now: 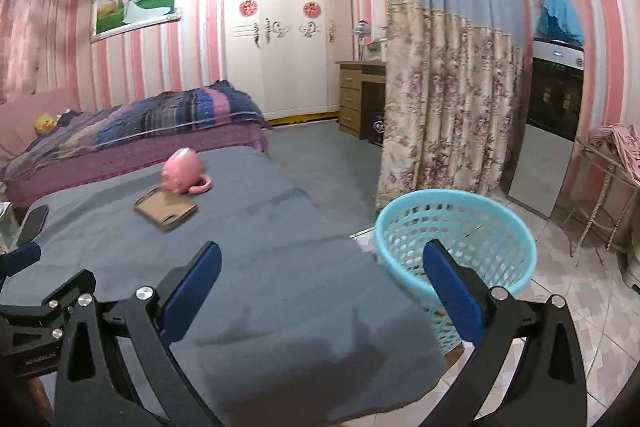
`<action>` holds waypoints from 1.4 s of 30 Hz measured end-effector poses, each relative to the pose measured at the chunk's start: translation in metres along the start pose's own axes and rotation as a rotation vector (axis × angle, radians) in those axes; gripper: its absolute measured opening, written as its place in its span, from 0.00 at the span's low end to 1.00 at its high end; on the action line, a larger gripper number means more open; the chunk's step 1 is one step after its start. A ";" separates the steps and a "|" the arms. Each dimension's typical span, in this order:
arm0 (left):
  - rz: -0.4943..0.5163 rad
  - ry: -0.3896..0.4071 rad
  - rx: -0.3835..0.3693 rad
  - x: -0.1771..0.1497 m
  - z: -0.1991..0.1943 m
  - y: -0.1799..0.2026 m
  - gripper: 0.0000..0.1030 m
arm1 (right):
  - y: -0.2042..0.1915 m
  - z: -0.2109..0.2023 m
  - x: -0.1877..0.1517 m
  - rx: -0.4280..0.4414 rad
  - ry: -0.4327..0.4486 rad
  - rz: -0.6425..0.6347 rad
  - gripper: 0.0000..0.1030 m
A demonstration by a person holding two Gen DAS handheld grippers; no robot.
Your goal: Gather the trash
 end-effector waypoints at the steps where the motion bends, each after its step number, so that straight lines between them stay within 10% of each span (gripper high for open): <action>1: -0.007 0.005 0.005 -0.002 -0.003 -0.003 0.95 | -0.005 -0.003 -0.002 0.007 0.001 -0.005 0.96; 42: -0.062 0.120 0.133 0.003 -0.023 -0.031 0.95 | -0.058 -0.012 -0.017 0.106 0.021 -0.106 0.96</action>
Point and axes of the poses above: each gripper's, at about its wrist camera, not at the fingertips, and z roughly the way its jaws point, y to its right, x to its top, the point moved 3 cm from there along z, roughly the way its jaws point, and after that the axes turned 3 degrees about x, right-handed, at the moved point
